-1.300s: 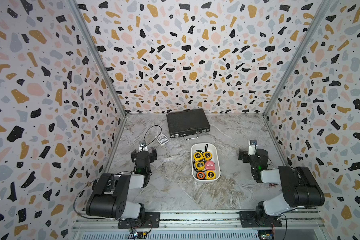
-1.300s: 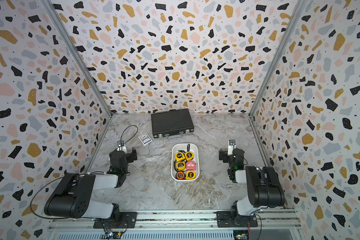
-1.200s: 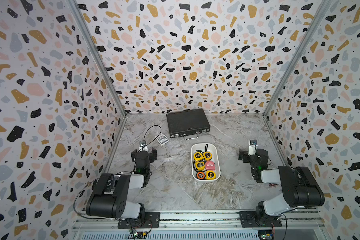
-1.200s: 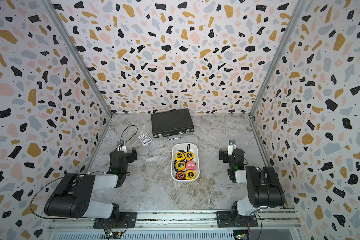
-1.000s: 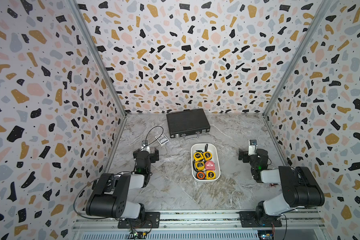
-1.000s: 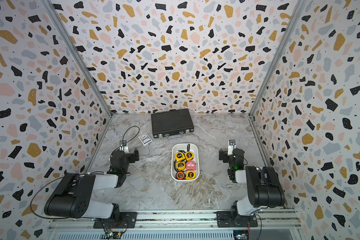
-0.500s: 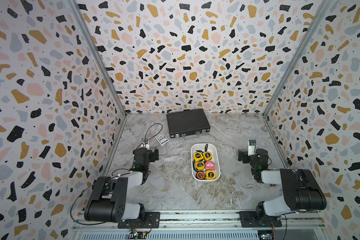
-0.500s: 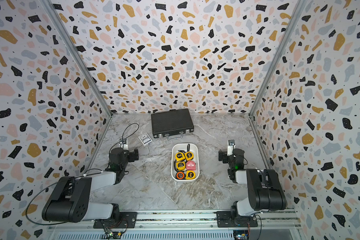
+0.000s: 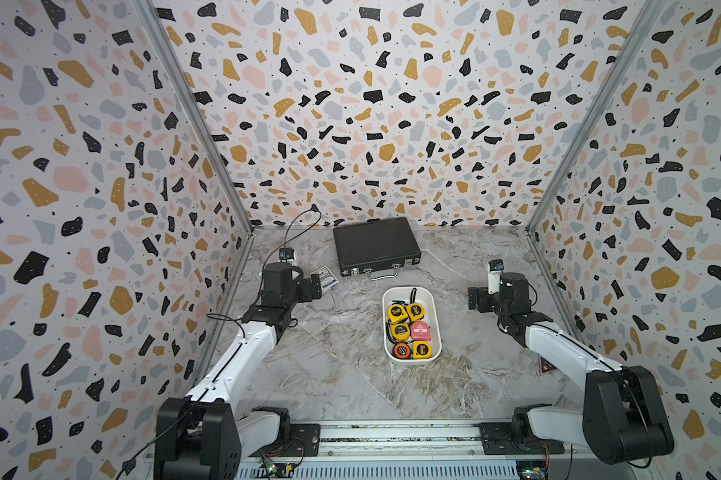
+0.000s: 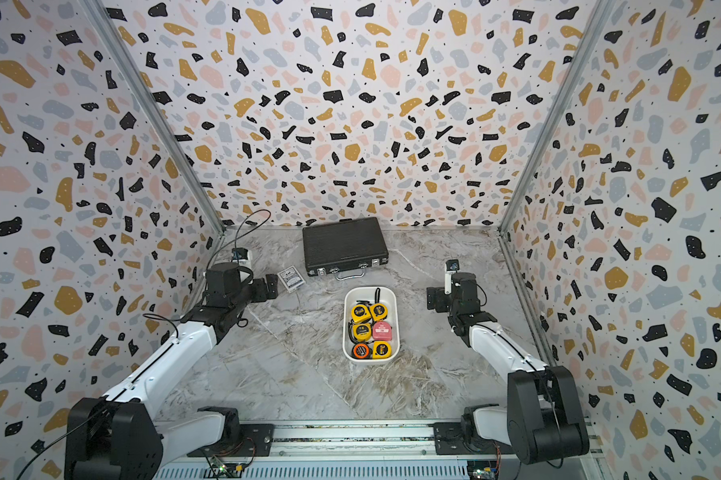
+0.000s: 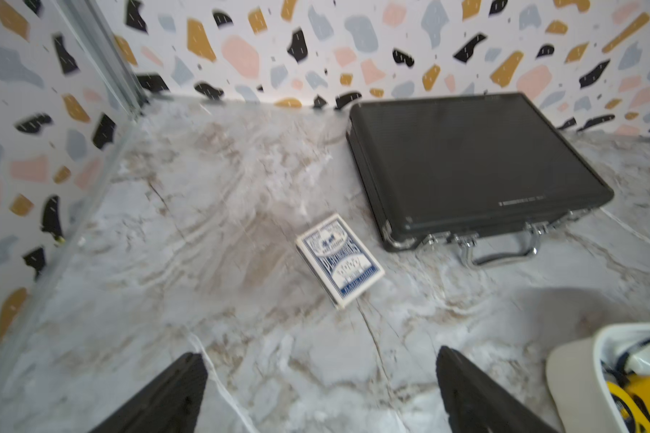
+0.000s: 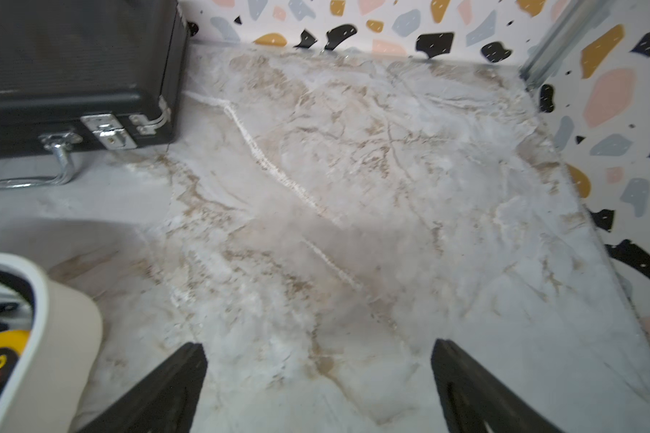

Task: Take the tape measure out of the storage box
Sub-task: Move the storage box to the center of the board.

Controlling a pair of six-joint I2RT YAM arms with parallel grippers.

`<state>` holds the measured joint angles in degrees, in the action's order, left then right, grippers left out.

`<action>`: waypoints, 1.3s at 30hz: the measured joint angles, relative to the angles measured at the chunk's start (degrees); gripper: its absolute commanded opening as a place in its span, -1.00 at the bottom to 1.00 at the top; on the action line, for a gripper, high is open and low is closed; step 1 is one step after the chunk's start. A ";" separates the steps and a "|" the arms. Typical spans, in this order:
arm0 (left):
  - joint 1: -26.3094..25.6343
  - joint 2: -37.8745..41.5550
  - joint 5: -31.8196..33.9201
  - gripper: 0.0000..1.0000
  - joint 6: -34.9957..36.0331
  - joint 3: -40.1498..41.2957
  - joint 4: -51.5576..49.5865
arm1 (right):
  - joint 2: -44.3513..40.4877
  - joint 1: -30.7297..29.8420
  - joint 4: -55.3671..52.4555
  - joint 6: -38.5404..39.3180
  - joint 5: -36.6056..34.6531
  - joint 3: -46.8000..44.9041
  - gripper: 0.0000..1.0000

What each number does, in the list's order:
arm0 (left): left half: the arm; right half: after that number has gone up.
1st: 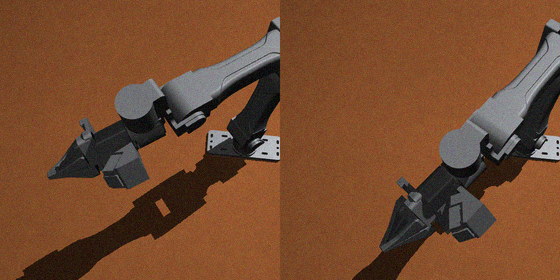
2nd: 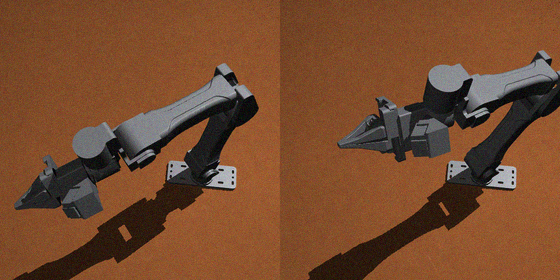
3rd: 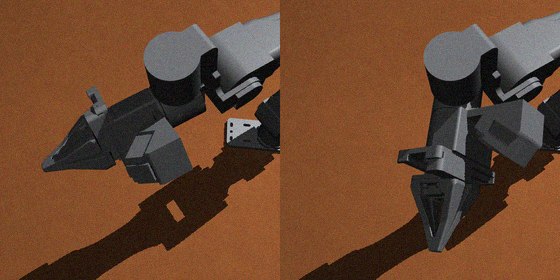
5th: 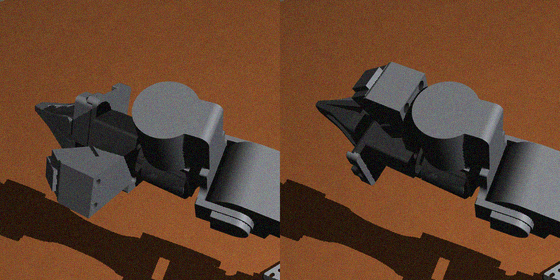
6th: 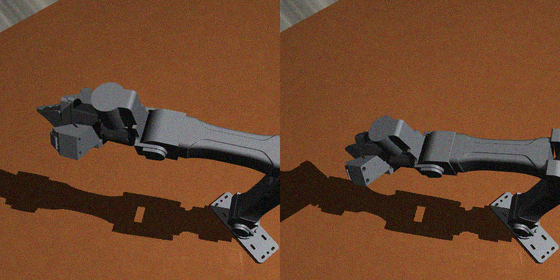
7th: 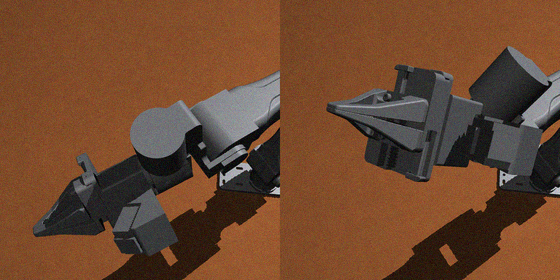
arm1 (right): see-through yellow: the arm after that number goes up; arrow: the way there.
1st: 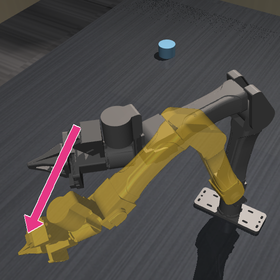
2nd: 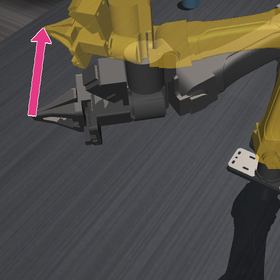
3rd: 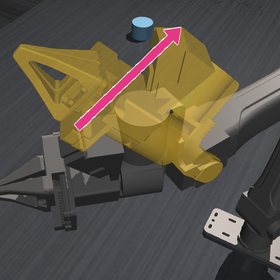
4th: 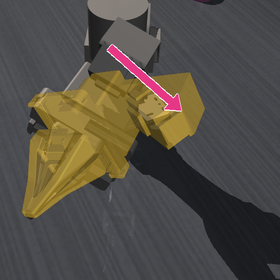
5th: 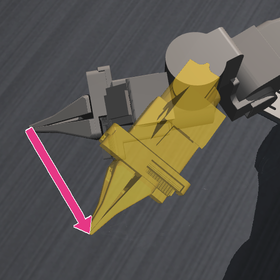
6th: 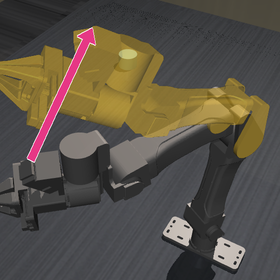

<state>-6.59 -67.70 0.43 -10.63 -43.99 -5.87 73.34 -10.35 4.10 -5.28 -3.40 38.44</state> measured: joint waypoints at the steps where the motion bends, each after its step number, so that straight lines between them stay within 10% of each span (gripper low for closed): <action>1: -0.66 0.00 -0.35 1.00 -1.05 0.02 -1.90 | -0.02 -0.52 -2.14 -0.83 0.79 0.85 0.99; 17: -15.58 -4.92 -3.96 1.00 -15.32 -2.25 -15.72 | 2.80 -11.43 -15.61 -19.43 24.09 3.21 0.99; 39: -30.01 -23.56 0.24 1.00 -21.18 -16.39 -21.68 | 14.93 -18.95 -4.39 -30.80 33.70 8.15 0.99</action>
<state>-36.60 -91.26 0.67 -31.81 -60.38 -27.55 88.27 -29.30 -0.30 -36.07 30.30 46.59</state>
